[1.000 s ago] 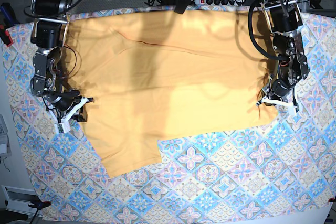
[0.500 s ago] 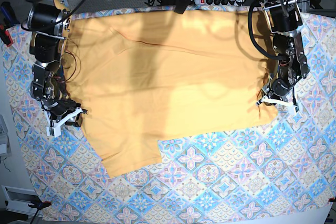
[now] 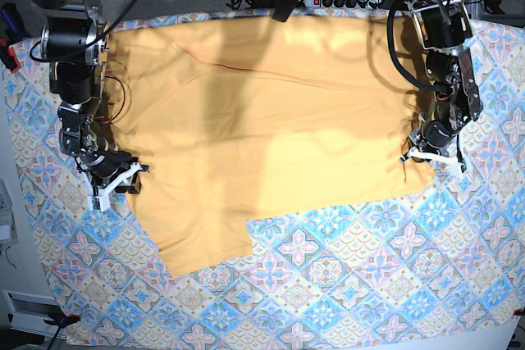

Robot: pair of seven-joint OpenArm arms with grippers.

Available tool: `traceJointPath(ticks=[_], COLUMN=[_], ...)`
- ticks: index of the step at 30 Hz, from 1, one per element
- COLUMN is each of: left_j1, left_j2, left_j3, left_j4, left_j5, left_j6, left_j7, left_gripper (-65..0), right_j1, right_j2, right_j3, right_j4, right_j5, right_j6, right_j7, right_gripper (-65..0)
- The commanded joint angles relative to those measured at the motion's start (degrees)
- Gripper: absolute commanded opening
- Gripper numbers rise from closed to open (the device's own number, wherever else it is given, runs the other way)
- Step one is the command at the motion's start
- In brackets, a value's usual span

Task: Fold the T-shirt properly
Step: 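Adjust the right gripper's grip on the side edge near the hem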

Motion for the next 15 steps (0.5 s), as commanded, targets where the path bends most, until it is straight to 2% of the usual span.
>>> traceJointPath(ticks=[1, 7, 15], left_j1=[-0.96, -1.05, -0.88], left_j2=[-0.59, -0.59, -0.68], left_j3=[-0.23, -0.23, -0.4], left_j4=[1.0, 1.0, 1.0], left_j5=[-0.62, -0.62, -0.62], left_j6=[-0.31, -0.31, -0.31], left_j7=[-0.68, -0.68, -0.68], left_gripper=[-65.0, -65.0, -65.0], right_j1=[0.92, 0.92, 0.57], right_j2=[0.57, 0.57, 0.75], right_j3=[-0.99, -2.58, -1.96], right_j4=[0.34, 0.34, 3.24], right_j5=[-0.07, 0.1, 0.37], right_j6=[0.41, 0.49, 0.49], right_j7=[-1.03, -1.21, -1.3], right_gripper=[-47.6, -64.6, -64.4])
